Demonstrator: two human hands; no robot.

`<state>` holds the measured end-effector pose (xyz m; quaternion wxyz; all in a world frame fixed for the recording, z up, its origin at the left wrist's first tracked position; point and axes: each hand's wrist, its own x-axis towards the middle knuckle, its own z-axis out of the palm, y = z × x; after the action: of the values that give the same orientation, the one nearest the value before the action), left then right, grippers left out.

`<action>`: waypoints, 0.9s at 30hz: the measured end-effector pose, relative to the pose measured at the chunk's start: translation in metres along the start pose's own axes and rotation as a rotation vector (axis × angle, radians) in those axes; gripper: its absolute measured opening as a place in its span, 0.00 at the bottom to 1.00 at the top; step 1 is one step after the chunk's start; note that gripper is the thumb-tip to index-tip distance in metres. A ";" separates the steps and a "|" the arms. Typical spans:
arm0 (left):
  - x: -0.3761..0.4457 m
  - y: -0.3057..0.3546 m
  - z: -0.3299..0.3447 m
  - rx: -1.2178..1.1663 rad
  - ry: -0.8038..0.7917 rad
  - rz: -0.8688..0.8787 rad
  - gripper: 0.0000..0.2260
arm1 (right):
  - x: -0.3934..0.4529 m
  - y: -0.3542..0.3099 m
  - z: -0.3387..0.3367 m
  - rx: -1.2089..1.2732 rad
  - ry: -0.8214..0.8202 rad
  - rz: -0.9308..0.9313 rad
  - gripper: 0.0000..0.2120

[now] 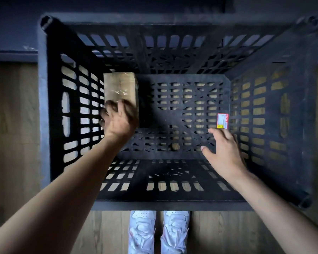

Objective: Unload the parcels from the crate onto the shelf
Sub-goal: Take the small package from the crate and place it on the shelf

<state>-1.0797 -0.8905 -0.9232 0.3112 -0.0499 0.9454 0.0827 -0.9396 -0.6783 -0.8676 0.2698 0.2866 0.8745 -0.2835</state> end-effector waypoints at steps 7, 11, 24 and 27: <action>0.014 -0.009 0.019 -0.029 0.102 -0.024 0.36 | 0.008 0.010 0.005 0.055 0.042 0.001 0.23; 0.012 -0.012 0.015 -0.074 0.102 -0.015 0.37 | 0.006 0.006 0.004 0.069 0.045 -0.028 0.23; -0.091 0.015 -0.081 -0.664 -0.089 0.078 0.38 | -0.049 -0.059 -0.076 0.041 0.063 -0.135 0.26; -0.127 0.023 -0.122 -0.765 -0.078 0.189 0.32 | -0.071 -0.079 -0.112 0.037 0.107 -0.183 0.26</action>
<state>-1.0519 -0.8851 -0.7482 0.2971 -0.0718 0.8343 0.4589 -0.9772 -0.6834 -0.7177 0.1904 0.2252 0.9047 -0.3074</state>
